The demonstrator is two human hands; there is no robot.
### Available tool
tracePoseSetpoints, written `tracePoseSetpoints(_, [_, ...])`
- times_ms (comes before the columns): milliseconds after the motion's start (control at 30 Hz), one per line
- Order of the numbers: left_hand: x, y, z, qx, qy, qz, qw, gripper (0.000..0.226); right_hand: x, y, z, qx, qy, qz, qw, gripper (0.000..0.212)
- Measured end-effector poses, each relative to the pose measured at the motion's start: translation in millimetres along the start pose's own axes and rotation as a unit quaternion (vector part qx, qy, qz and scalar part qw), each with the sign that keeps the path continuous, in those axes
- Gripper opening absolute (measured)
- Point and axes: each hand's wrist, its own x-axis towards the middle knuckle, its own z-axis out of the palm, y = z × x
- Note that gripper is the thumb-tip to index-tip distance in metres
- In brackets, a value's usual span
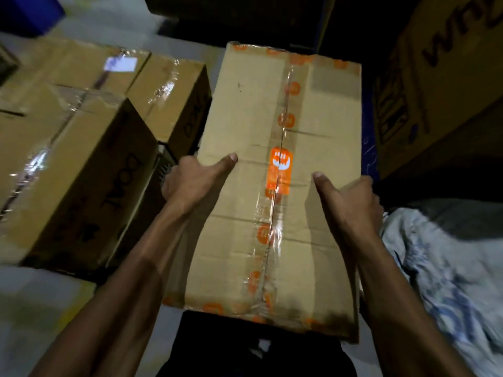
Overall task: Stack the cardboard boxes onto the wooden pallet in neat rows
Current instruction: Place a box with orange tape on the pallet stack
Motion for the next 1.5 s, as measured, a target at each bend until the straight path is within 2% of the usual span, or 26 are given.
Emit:
tracePoseSetpoints(100, [-32.5,-3.8,-33.3,0.006,0.040,-0.001,0.999,0.080,-29.9,-18.0,-20.3,0.002,-0.003,-0.030,1.000,0.087])
tracePoseSetpoints(267, [-98.1,-26.8,-70.2,-0.030,0.095,-0.036,0.994,0.099,-78.3,-25.0,-41.7,0.016,-0.033,-0.076,0.996,0.083])
tracePoseSetpoints(433, [-167.1,-51.4,-96.9,-0.042,0.146,-0.077,0.985,0.074,-128.6,-13.1,-55.9,0.013,-0.049,-0.140,0.989,0.079])
tracePoseSetpoints(567, [-223.9,-80.3,-121.6,-0.065,0.165,-0.140,0.974,0.083,-172.3,-6.4,-61.9,0.002,-0.080,-0.179,0.981,0.074])
tracePoseSetpoints(633, [-250.7,-97.4,-135.1,-0.075,0.174,-0.160,0.969,0.090,-196.4,-8.3,-63.8,-0.006,-0.100,-0.199,0.975,0.065])
tracePoseSetpoints(733, [-280.9,-127.8,-155.7,-0.089,0.203,-0.183,0.958,0.081,-233.7,-16.1,-58.4,-0.021,-0.114,-0.232,0.966,0.059])
tracePoseSetpoints(933, [-321.3,-215.6,-210.5,-0.110,0.255,-0.230,0.933,0.079,-324.8,-45.7,-11.7,-0.033,-0.136,-0.286,0.948,0.064])
tracePoseSetpoints(1100, [-338.2,-314.9,-284.0,-0.125,0.292,-0.252,0.914,0.083,-428.7,-81.8,62.9,-0.017,-0.164,-0.318,0.934,0.074])
tracePoseSetpoints(1200, [-347.7,-370.5,-333.8,-0.112,0.290,-0.272,0.911,0.083,-491.3,-105.6,100.6,-0.005,-0.189,-0.327,0.926,0.066])
tracePoseSetpoints(1333, [-353.1,-433.3,-392.1,-0.116,0.280,-0.287,0.909,0.100,-558.4,-137.7,140.8,-0.014,-0.223,-0.327,0.918,0.060])
tracePoseSetpoints(1400, [-350.2,-458.1,-415.5,-0.122,0.282,-0.292,0.906,0.095,-581.7,-155.2,159.6,-0.018,-0.230,-0.330,0.915,0.065])
tracePoseSetpoints(1500, [-338.2,-496.3,-447.4,-0.126,0.296,-0.289,0.902,0.073,-609.0,-188.4,194.3,-0.022,-0.241,-0.340,0.909,0.072])
